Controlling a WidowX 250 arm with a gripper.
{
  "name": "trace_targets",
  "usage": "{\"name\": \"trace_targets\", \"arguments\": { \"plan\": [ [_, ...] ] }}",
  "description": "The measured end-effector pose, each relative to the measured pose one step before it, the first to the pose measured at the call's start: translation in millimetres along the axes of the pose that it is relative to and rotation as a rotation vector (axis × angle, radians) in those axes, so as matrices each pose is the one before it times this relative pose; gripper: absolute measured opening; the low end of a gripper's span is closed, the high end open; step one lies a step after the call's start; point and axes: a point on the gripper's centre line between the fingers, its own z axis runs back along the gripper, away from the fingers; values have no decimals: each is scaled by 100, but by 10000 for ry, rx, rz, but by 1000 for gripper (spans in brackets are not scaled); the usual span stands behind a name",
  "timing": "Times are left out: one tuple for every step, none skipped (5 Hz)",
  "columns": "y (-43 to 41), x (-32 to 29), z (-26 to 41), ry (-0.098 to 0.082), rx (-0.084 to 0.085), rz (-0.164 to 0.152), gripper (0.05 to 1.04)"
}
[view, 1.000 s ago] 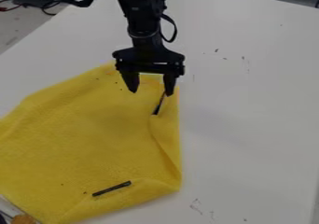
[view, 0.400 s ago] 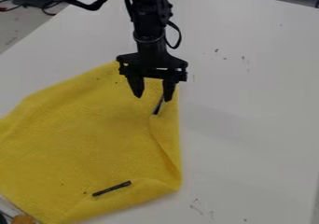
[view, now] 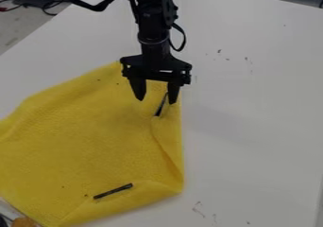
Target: Unfold the cloth to the top right
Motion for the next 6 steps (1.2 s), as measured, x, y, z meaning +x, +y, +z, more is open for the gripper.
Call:
{"name": "trace_targets", "arguments": {
  "plan": [
    [13, -179, -540, 153, 14, -35, 1007],
    [-126, 453, -6, -30, -6, -61, 951],
    [37, 94, -176, 106, 18, -46, 666],
    [-26, -53, 0, 29, 14, -10, 360],
    [-336, 156, -272, 72, 37, -61, 235],
    [-29, 202, 200, -21, 30, 138, 488]
  ]
}}
